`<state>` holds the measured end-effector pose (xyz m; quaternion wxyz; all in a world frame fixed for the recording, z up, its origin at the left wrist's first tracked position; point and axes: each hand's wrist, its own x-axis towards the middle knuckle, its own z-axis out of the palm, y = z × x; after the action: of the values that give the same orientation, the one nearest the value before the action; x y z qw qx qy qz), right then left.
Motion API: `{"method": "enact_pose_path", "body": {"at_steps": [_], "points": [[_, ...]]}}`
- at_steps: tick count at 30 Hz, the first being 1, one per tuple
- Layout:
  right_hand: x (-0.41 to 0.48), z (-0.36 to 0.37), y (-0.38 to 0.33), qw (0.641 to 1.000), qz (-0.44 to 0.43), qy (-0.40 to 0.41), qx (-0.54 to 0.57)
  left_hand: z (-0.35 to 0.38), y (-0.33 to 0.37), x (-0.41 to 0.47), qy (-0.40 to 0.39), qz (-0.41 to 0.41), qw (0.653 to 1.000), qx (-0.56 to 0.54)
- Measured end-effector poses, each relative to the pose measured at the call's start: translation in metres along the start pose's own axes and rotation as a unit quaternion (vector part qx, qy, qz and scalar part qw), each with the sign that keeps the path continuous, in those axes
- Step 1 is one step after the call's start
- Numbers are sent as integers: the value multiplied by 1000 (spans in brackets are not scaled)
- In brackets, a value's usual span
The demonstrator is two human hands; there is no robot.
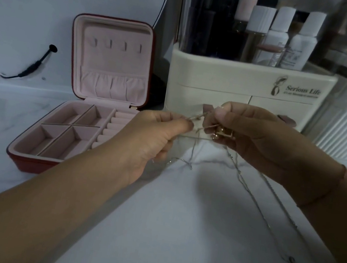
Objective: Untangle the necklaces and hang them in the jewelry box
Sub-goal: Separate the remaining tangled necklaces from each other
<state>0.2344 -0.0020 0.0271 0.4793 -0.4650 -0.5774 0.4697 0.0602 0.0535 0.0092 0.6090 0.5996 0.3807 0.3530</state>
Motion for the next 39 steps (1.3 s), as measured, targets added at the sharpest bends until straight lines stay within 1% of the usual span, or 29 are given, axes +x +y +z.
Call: {"method": "enact_pose_path", "body": {"at_steps": [3,5,7,8,10,12,13,16,18,21,23,26,33,39], "points": [[-1,-4,-8,997,-18,4,80,-1,-2,2,8,-4,1000,-12],[-2,-8,-13,989,-26,27,145,-1,-2,2,13,-4,1000,-13],[-4,-10,-17,984,-24,61,166,-1,-1,1,16,-1,1000,-16],[-5,-12,-18,986,-21,76,144,-1,-1,2,18,0,1000,-19],[-6,-13,-18,992,-22,115,42,0,-1,2,27,5,999,-29],[-6,-11,-17,985,-34,149,-78,0,-1,3,43,13,998,-49],[-6,-10,-16,981,-35,155,-109,0,-1,4,51,18,997,-62],[-5,-9,-16,980,-19,153,-122,-2,0,5,70,26,993,-89],[-6,-10,-16,983,-15,141,-114,-3,2,4,66,22,992,-107],[-7,-9,-18,994,-32,96,-47,-2,4,3,44,20,988,-145],[-9,-8,-20,997,-50,66,-1,-1,5,2,33,19,989,-144],[-9,-6,-21,996,-67,36,48,-1,3,1,24,16,992,-119],[-10,-5,-25,989,-115,37,80,2,-3,-4,-52,-10,998,22],[-11,-4,-25,990,-124,32,61,3,-2,-5,-65,-13,998,24]]}}
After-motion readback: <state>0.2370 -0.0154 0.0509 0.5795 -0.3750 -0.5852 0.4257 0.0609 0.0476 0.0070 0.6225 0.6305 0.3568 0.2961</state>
